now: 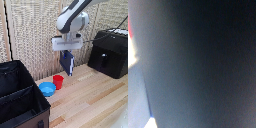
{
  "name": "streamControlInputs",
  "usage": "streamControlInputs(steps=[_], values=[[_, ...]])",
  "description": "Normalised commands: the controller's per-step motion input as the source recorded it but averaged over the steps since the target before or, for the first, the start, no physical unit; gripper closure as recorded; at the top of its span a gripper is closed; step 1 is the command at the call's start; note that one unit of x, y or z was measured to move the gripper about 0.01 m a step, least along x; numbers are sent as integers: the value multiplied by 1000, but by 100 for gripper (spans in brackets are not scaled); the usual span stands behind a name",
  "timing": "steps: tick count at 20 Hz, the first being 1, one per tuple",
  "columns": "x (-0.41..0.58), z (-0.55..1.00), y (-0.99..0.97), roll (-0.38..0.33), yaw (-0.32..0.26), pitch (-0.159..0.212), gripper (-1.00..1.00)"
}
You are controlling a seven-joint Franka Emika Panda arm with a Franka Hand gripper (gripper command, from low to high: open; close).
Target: Discover the targeted book and set your gripper to the appropriate amplitude. Smoothly guide your gripper in the direction of the book and snatch it firmly. Search for the back section of the caddy. Move the held book towards the back section and lightly deposit it inside.
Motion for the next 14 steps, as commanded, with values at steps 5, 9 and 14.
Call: streamControlInputs(steps=[5,9,14], values=[[0,785,0,-11,-346,0,100],[0,753,0,-4,-351,-10,100],[0,795,62,-1,-325,-31,100]])
